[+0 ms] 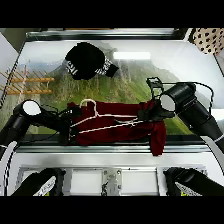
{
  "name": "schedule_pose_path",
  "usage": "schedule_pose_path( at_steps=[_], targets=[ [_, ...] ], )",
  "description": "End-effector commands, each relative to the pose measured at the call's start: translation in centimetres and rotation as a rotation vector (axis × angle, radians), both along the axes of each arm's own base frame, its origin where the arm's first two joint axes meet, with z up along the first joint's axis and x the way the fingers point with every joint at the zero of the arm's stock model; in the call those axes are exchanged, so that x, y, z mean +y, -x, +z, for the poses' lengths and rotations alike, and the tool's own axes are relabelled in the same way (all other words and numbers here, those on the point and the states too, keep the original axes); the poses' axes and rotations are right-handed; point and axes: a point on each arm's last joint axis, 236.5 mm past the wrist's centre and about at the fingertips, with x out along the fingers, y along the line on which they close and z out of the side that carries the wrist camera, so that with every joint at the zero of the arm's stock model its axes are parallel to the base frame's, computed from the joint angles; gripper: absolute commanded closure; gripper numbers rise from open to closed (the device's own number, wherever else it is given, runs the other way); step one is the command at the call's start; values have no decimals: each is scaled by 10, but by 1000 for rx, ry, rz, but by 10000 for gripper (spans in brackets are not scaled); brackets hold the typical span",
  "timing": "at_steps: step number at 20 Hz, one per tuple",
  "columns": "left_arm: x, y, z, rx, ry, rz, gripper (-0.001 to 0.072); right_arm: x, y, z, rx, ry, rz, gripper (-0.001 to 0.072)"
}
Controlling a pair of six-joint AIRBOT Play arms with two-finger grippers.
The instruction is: Fold the clothes and pants, and hang the long-sleeved shirts on hangers.
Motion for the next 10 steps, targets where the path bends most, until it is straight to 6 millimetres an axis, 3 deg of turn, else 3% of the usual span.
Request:
schedule_pose_path(
  at_steps=[1, 7, 10],
  targets=[
    [-11, -1, -5, 49, 43, 12, 691, -2, 8, 1, 29, 8, 32, 684],
    [-28, 5, -16, 86, 49, -43, 691, -4, -1, 33, -49, -2, 60, 684],
    [-37, -2, -11, 49, 65, -46, 691, 0, -3, 48, -69, -23, 61, 684]
  ],
)
